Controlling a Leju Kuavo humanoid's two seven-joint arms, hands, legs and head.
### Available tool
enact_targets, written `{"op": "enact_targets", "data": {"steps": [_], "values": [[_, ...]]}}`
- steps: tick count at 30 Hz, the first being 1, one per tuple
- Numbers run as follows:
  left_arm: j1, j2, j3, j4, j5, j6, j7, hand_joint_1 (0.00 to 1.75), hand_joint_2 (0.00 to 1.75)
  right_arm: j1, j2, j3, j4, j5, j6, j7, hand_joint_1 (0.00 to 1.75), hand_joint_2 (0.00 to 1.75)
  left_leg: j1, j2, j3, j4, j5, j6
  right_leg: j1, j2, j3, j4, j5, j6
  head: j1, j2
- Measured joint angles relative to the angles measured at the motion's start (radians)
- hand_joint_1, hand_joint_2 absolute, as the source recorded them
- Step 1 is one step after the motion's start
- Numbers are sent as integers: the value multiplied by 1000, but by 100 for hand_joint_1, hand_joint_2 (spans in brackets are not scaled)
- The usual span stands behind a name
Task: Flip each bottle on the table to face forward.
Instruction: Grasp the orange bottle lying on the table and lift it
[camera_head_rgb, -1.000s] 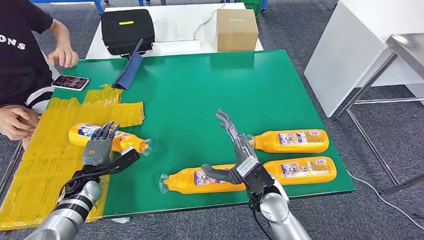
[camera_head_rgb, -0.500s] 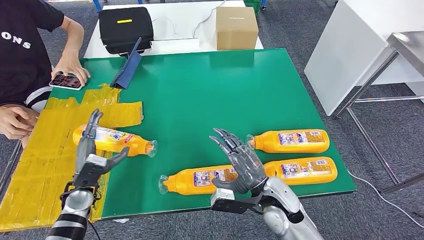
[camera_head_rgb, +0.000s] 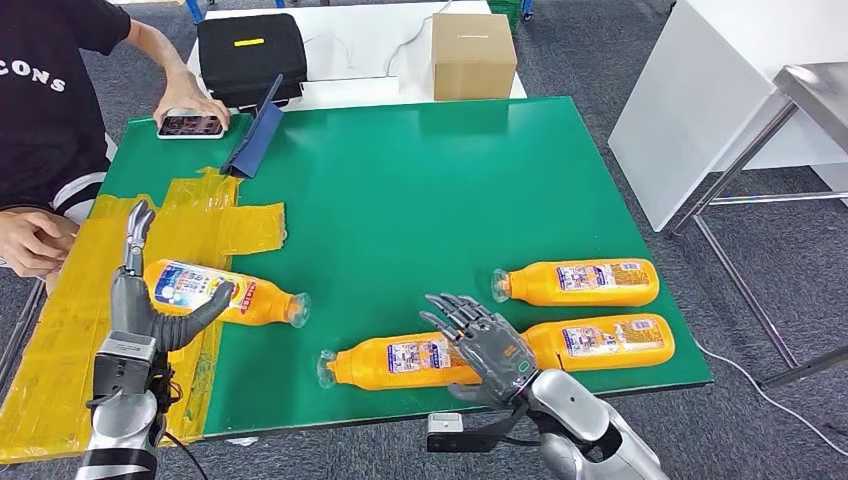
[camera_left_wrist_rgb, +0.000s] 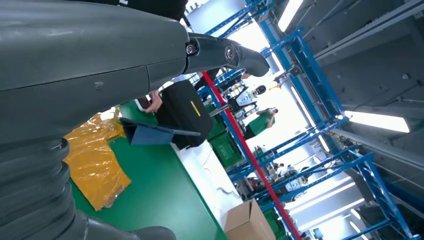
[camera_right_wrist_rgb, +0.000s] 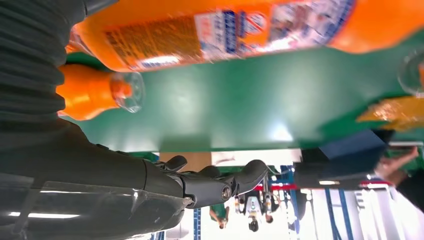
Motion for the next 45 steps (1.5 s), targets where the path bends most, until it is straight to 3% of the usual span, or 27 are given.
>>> {"op": "enact_targets", "data": {"steps": [3,6,12,20,29,34,35,36,39,40,45], "values": [[6,-16,6,-26,-1,0,-7,0,175,-10,-57,39,27,20,33,29,0,175,0,0,0,0,0,0,-1,0,0,0,0,0,0,0],[8,-24,7,-28,0,-1,-5,0,175,-14,-62,46,47,-5,44,55,0,175,0,0,-1,0,0,0,-1,0,0,0,0,0,0,0],[10,-40,6,-27,9,-9,6,0,175,-42,21,40,138,-18,48,182,0,175,0,2,0,0,0,0,0,1,-1,0,0,0,0,0],[10,-51,-6,-27,10,-15,22,0,175,-88,100,33,259,-8,57,239,0,175,1,2,-1,0,0,0,0,1,-1,0,0,0,0,0],[10,-57,-9,-26,10,-18,28,0,175,-119,144,26,352,12,56,266,0,175,1,2,-1,0,0,0,0,1,-1,0,0,0,0,0],[9,-59,-14,-20,3,-19,39,0,175,-149,163,24,410,90,43,336,1,175,1,3,0,0,0,0,0,1,-1,0,0,0,0,0],[9,-60,-15,-19,3,-20,41,0,175,-159,168,24,426,105,49,348,7,175,1,3,0,0,0,0,0,1,-1,0,0,0,0,0],[8,-61,-15,-17,3,-22,43,0,175,-170,172,24,445,118,57,355,29,175,1,3,1,0,0,0,0,1,-1,0,0,0,0,0],[5,-64,-15,-11,3,-27,45,0,175,-209,183,28,504,141,88,359,130,175,1,4,4,0,0,0,0,2,0,0,0,-1,0,0],[2,-65,-16,-8,3,-28,45,0,175,-221,186,29,522,147,95,358,144,175,1,4,5,0,0,0,0,2,-1,0,0,-2,0,0],[-8,-67,-17,7,4,-30,47,0,175,-268,194,41,599,166,104,348,150,175,1,4,10,0,-4,-2,0,2,-3,-1,-4,-2,0,0]]}}
